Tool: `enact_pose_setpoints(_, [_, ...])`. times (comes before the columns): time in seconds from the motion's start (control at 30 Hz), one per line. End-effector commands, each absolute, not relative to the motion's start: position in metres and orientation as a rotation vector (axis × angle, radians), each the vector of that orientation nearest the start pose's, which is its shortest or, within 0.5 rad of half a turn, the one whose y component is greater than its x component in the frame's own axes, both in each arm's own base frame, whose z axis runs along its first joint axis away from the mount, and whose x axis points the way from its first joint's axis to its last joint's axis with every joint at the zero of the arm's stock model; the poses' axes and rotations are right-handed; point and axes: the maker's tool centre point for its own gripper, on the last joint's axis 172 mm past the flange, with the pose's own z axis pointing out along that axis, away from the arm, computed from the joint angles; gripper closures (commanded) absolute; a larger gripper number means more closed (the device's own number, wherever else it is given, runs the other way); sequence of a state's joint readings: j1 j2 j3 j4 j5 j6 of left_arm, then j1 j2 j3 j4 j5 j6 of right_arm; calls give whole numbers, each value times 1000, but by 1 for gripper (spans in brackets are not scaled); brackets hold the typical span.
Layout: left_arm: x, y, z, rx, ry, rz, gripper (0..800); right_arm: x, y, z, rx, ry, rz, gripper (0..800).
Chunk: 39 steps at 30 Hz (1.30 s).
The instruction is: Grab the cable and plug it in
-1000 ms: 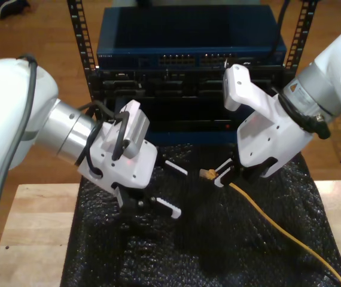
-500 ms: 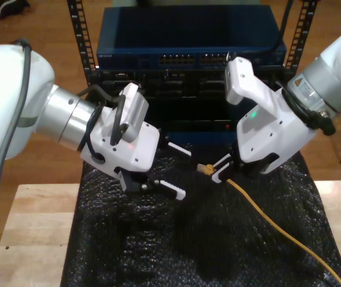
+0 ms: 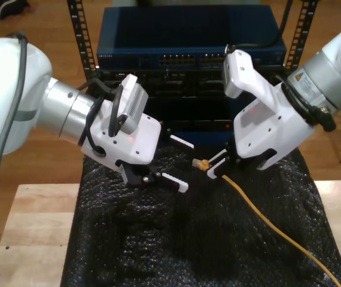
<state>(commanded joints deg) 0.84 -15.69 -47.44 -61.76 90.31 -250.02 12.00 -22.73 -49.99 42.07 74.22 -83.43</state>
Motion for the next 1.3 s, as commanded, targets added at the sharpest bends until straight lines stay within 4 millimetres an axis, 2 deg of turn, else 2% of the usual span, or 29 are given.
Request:
enact_pose_setpoints(0.67, [328, -233, 322, 1436, -1492, 741, 318, 334, 240, 311, -1868, -1638, -515, 794])
enact_pose_setpoints(0.9, [329, -229, 318, 1445, -1479, 745, 376, 333, 240, 310, -1869, -1636, -511, 794])
enact_pose_setpoints(1.3, [336, -229, 327, 1441, -1445, 790, 395, 333, 240, 310, -1867, -1637, -510, 794])
